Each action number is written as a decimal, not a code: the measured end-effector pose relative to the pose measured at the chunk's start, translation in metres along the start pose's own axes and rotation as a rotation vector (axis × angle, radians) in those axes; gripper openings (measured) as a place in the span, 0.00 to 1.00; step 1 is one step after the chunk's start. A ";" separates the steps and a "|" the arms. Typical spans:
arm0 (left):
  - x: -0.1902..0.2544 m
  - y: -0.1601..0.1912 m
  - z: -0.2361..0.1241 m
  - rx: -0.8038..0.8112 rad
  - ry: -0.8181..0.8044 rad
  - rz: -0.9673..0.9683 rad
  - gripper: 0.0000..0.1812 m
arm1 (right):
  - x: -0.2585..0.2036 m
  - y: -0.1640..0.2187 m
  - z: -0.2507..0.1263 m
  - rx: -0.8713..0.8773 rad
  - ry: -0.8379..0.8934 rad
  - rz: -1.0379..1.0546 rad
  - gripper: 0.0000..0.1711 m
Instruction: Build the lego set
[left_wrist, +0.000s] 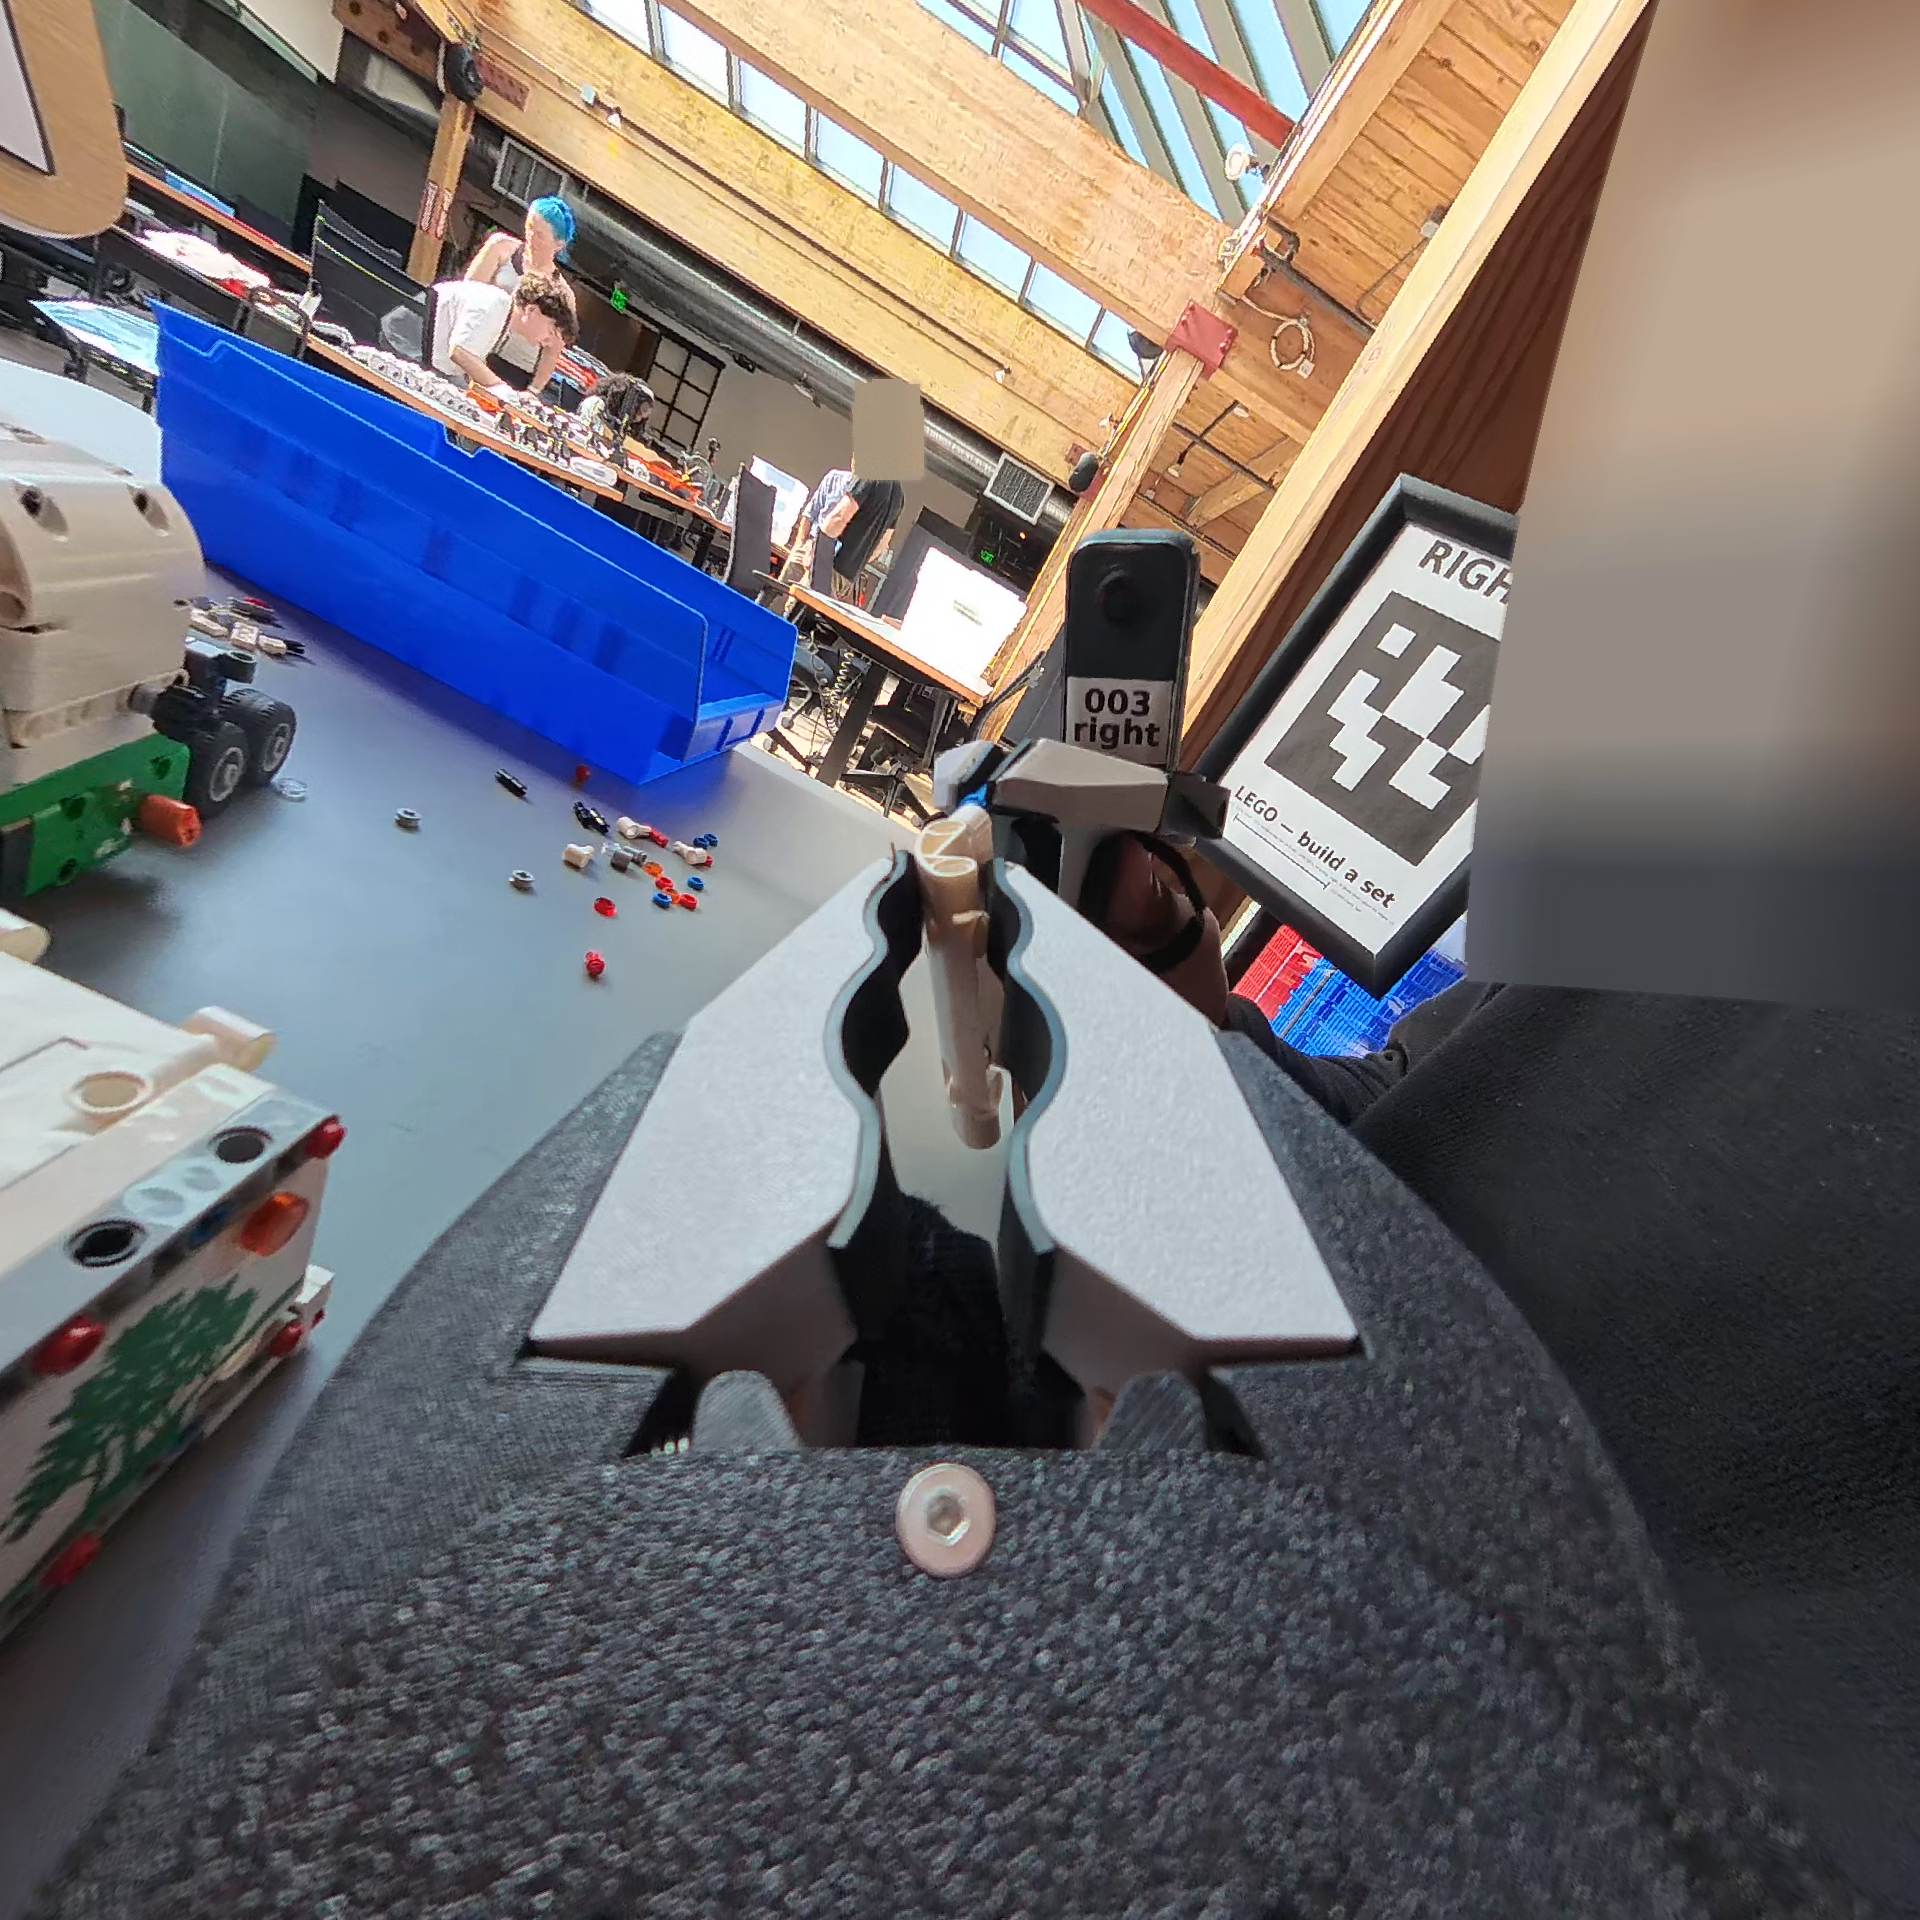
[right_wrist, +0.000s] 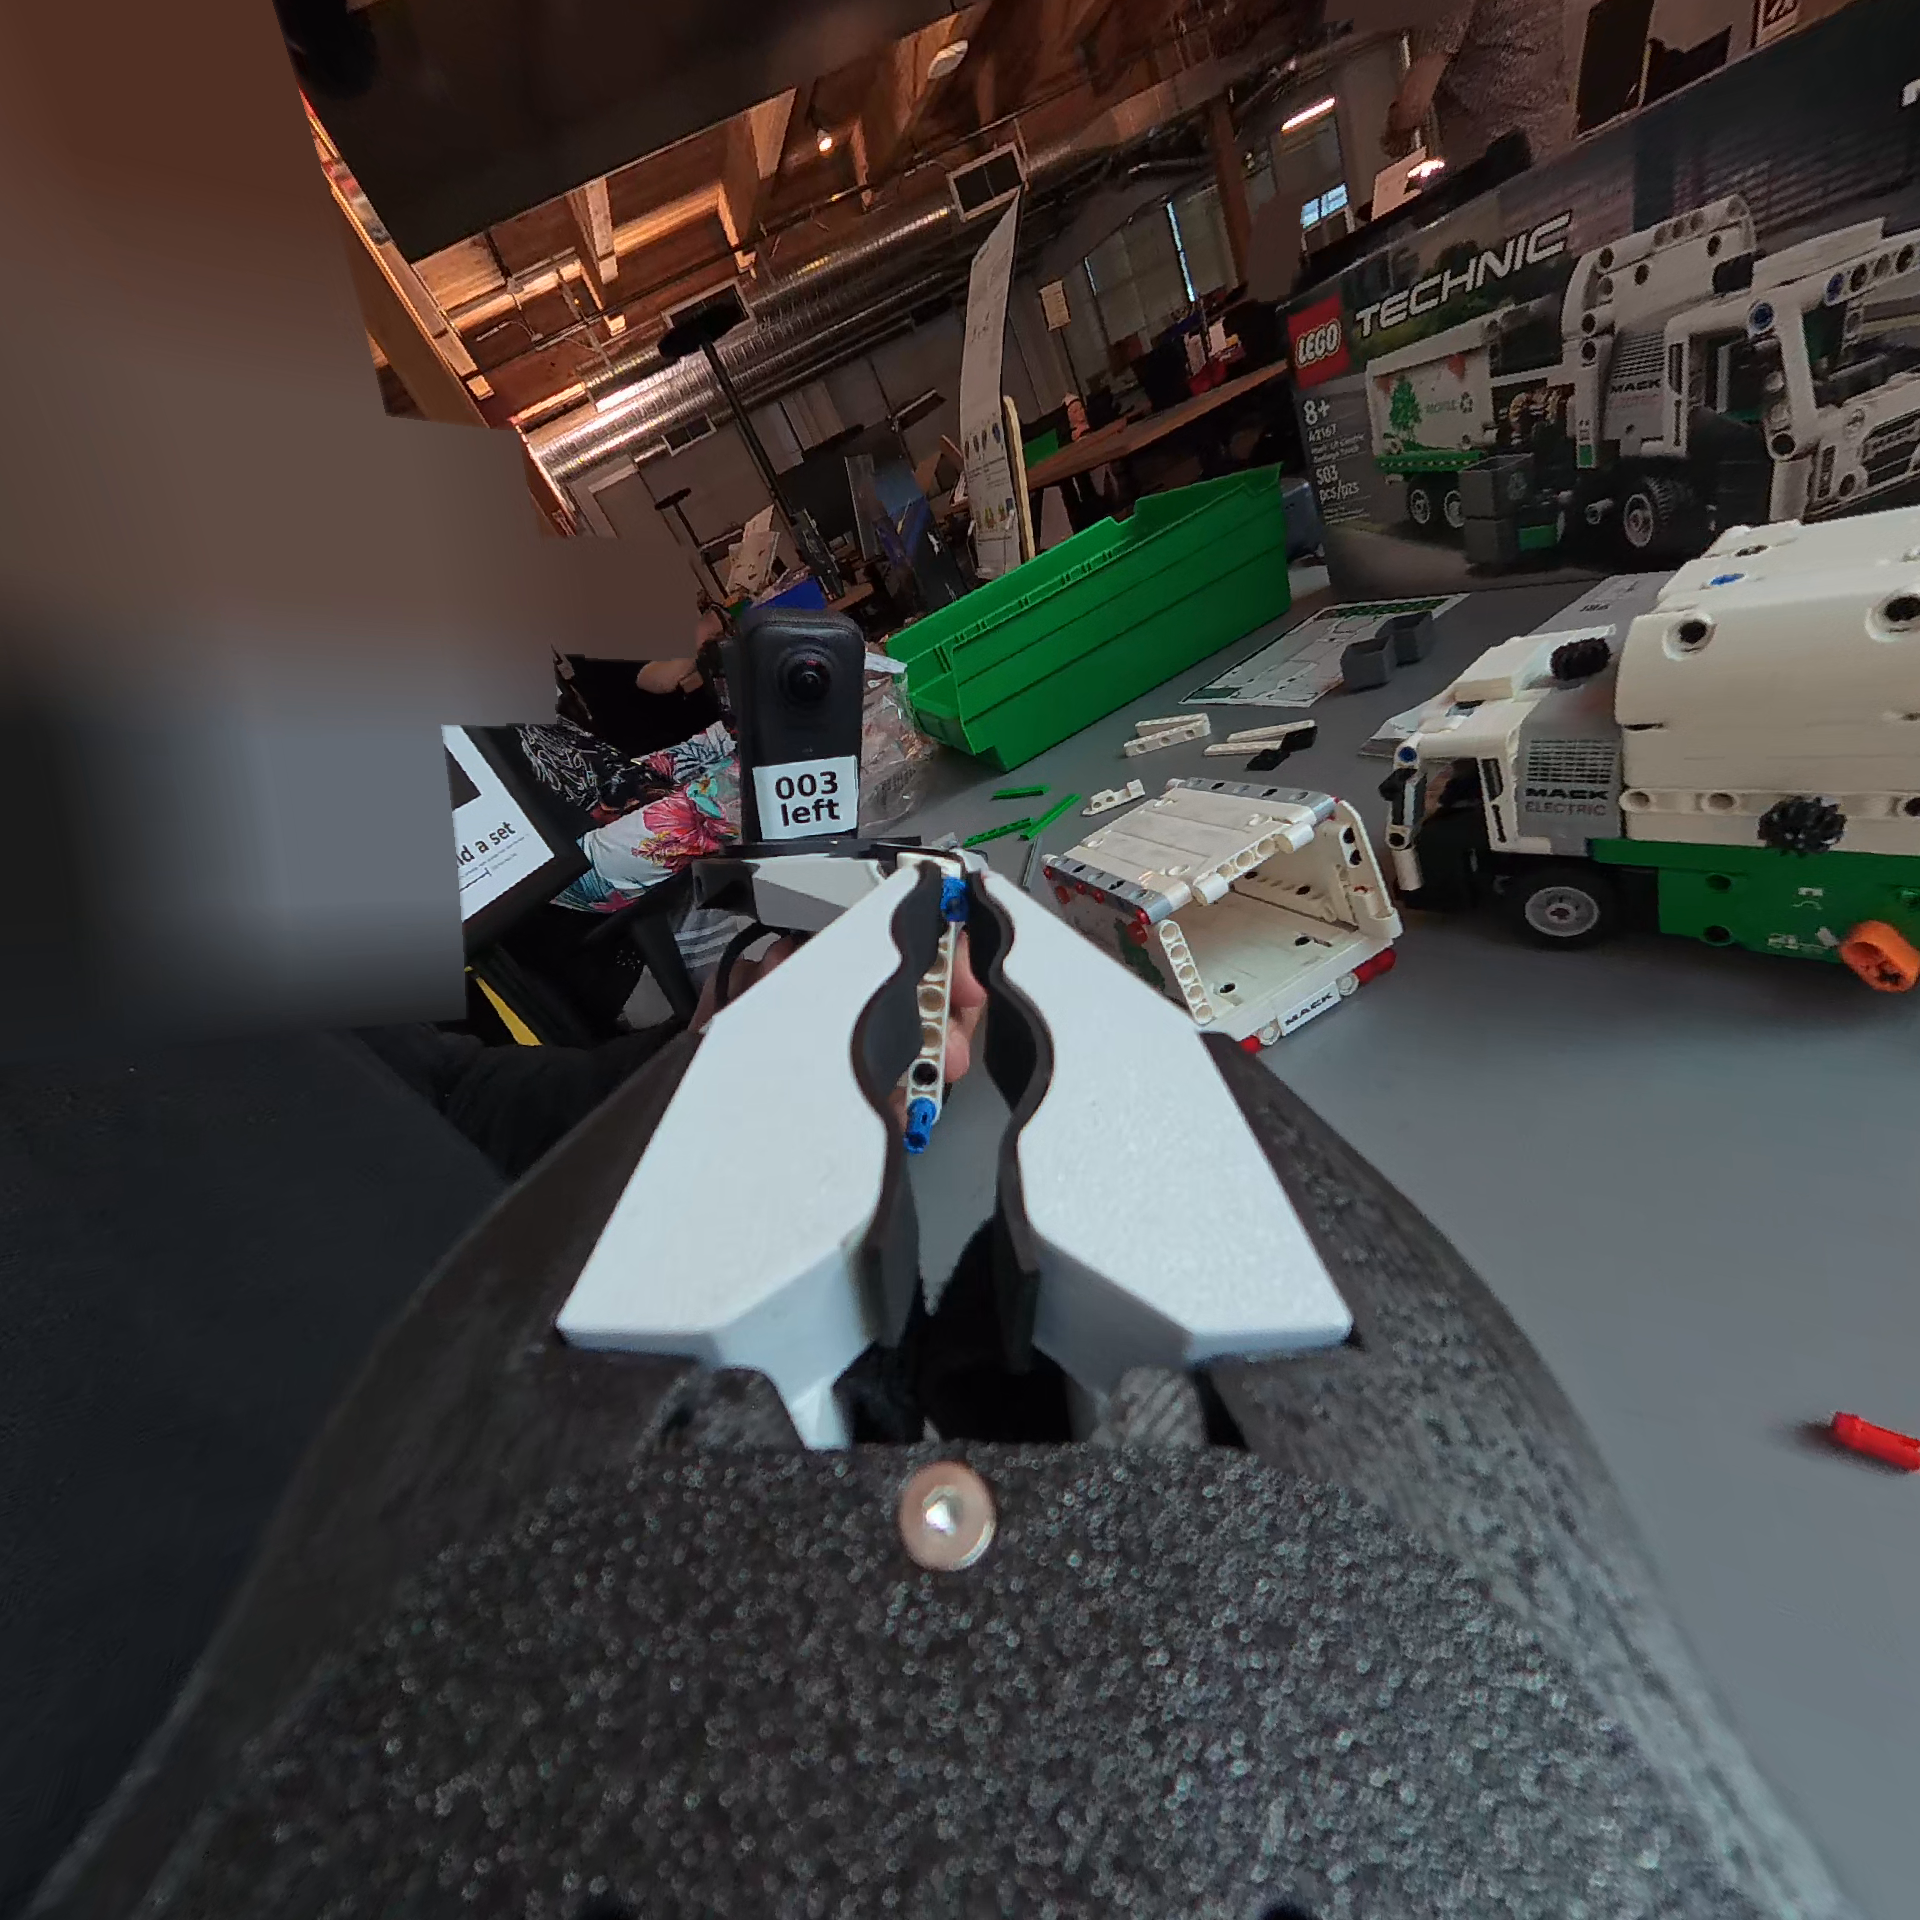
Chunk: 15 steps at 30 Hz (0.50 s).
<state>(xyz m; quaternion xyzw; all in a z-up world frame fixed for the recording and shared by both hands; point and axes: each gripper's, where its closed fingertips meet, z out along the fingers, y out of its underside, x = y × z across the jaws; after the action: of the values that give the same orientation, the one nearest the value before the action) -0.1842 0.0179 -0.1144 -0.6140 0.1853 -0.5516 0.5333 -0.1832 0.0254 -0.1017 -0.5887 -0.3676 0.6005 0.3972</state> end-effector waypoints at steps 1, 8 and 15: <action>0.001 0.000 0.000 -0.001 0.001 0.004 0.05 | 0.000 -0.001 0.000 0.003 0.003 -0.004 0.01; 0.000 0.002 0.001 -0.021 -0.020 0.034 0.05 | -0.003 0.001 -0.001 -0.014 -0.018 0.004 0.01; -0.002 0.006 0.002 -0.059 -0.096 0.165 0.05 | 0.000 0.004 -0.003 -0.031 -0.033 0.095 0.01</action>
<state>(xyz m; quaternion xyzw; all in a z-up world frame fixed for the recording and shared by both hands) -0.1808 0.0184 -0.1197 -0.6377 0.2257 -0.4700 0.5670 -0.1805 0.0231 -0.1054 -0.6017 -0.3551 0.6224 0.3528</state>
